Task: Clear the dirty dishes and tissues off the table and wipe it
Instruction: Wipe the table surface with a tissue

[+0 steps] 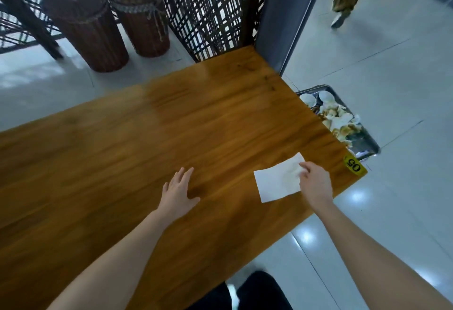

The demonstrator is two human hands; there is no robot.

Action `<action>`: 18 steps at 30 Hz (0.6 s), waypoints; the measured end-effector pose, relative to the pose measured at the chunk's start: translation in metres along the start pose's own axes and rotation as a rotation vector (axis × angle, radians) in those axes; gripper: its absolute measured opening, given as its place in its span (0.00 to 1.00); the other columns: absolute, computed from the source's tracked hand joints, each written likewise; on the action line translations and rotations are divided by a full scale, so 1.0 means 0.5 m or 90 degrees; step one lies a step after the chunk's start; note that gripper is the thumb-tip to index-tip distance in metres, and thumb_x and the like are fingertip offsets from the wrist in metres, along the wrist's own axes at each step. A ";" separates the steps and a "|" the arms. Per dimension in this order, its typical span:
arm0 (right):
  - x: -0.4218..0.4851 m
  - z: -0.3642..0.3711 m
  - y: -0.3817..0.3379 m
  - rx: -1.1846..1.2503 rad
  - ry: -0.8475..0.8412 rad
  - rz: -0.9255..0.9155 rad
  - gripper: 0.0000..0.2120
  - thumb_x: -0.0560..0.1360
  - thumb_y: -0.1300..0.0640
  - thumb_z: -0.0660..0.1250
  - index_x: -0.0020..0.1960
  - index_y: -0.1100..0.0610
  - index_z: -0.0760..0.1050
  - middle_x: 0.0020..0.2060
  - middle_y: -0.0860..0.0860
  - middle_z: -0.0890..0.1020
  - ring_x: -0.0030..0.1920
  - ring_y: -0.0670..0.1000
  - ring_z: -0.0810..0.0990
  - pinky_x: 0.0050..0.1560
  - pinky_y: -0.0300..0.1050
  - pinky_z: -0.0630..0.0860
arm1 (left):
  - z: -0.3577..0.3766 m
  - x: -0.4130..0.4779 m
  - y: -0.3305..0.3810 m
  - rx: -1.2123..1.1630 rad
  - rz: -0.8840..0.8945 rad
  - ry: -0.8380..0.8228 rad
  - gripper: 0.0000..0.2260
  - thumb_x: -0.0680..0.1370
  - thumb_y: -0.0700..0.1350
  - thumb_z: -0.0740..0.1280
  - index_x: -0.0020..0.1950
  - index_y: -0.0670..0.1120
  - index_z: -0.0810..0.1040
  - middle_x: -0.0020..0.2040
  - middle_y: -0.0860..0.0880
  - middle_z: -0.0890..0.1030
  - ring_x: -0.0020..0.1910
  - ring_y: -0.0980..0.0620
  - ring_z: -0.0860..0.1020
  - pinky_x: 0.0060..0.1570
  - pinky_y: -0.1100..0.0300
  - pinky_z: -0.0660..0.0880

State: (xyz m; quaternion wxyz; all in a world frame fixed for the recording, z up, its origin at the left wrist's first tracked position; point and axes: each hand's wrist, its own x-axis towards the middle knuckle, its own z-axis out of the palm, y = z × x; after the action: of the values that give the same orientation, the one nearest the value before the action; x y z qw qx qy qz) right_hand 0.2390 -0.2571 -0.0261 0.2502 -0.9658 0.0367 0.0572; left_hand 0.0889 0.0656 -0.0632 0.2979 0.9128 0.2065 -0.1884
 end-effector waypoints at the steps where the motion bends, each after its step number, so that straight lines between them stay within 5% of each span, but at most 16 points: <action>1: 0.015 -0.006 0.004 0.007 0.011 0.003 0.18 0.78 0.63 0.62 0.67 0.56 0.72 0.57 0.55 0.81 0.55 0.56 0.79 0.48 0.47 0.78 | 0.004 0.004 0.005 0.000 -0.012 0.001 0.40 0.76 0.52 0.70 0.79 0.57 0.47 0.80 0.49 0.48 0.78 0.47 0.49 0.74 0.44 0.47; 5: 0.084 -0.029 0.020 -0.004 0.001 0.003 0.20 0.78 0.61 0.63 0.69 0.55 0.68 0.56 0.56 0.80 0.55 0.58 0.79 0.48 0.52 0.78 | 0.017 0.019 0.034 -0.008 -0.068 0.012 0.40 0.76 0.52 0.70 0.79 0.57 0.47 0.80 0.50 0.47 0.78 0.47 0.50 0.74 0.44 0.47; 11: 0.172 -0.027 0.023 0.004 -0.104 -0.080 0.13 0.78 0.62 0.62 0.61 0.59 0.75 0.53 0.55 0.81 0.53 0.55 0.78 0.48 0.49 0.77 | 0.044 0.033 0.118 -0.029 -0.159 0.058 0.40 0.76 0.53 0.70 0.79 0.55 0.48 0.80 0.49 0.48 0.78 0.47 0.51 0.75 0.43 0.50; 18: 0.172 0.036 0.037 -0.025 -0.292 -0.218 0.12 0.79 0.57 0.64 0.61 0.57 0.77 0.55 0.52 0.81 0.51 0.47 0.79 0.45 0.35 0.74 | 0.114 0.043 0.221 -0.046 -0.210 0.073 0.39 0.77 0.53 0.69 0.79 0.55 0.47 0.80 0.50 0.48 0.78 0.47 0.50 0.75 0.44 0.51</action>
State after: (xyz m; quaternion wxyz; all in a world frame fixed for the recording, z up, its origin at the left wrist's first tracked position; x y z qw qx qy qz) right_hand 0.3206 -0.2683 -0.0616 0.2389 -0.9245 -0.1857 0.2317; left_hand 0.1485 -0.0456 -0.0648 0.2831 0.8644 0.3768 -0.1753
